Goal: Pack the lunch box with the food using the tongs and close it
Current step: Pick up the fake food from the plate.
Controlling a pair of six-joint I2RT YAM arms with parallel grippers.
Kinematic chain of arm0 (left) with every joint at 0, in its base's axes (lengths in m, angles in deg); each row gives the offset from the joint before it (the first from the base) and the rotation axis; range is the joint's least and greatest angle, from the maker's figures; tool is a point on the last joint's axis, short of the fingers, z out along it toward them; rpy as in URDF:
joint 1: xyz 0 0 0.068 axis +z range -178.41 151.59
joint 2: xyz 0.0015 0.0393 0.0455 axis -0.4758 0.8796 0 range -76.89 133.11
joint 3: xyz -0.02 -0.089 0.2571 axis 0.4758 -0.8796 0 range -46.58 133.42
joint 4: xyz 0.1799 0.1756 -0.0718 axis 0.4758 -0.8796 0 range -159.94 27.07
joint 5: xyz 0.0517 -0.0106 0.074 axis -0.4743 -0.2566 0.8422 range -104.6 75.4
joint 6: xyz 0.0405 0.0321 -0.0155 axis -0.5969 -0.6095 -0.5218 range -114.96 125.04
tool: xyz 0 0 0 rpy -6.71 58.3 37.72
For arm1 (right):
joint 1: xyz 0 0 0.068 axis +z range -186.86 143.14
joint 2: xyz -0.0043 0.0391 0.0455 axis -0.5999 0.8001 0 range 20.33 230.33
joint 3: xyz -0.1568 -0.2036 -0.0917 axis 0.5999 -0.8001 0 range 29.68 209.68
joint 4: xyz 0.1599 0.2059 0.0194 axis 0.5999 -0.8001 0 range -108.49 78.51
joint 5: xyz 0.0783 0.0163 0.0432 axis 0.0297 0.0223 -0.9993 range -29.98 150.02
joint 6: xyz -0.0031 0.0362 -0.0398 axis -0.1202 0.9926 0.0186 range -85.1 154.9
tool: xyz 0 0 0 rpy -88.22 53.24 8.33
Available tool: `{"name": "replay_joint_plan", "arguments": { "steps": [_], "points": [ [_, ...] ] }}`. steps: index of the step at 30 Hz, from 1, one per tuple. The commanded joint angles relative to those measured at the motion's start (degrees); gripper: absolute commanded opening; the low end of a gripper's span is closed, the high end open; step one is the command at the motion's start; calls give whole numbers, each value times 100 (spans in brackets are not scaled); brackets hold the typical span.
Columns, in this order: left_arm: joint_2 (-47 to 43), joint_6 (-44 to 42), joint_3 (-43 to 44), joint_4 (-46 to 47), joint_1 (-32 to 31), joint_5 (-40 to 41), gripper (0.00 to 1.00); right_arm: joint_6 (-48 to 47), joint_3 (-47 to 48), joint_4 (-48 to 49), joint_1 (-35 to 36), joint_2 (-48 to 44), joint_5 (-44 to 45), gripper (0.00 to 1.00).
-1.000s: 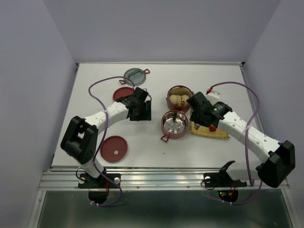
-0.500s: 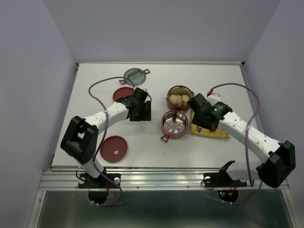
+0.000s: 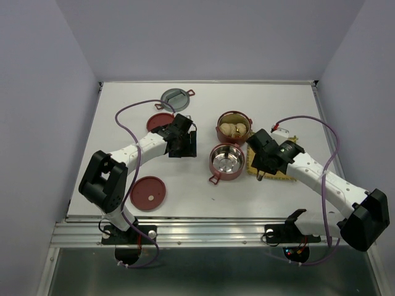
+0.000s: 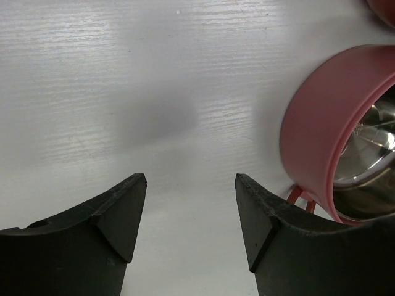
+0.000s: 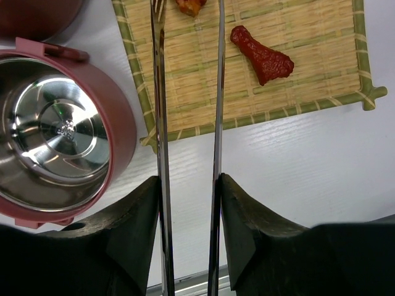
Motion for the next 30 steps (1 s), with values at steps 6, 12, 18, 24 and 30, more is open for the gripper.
{"name": "replay_joint_plan", "arguments": {
  "steps": [6,12,18,24,30],
  "points": [
    [-128,-70,-51,42,22,3,70,21,-50,380,-52,-215,94,33],
    [-145,-70,-77,42,22,3,70,12,108,231,-52,-303,164,15],
    [-154,-70,-60,42,22,38,70,-128,565,-129,-52,-390,146,5],
    [-145,-53,45,-2,22,65,70,-339,872,-393,-52,-513,-82,2],
    [-128,-70,274,-81,75,109,70,-436,1171,-727,-52,-689,-258,1]
  ]
}}
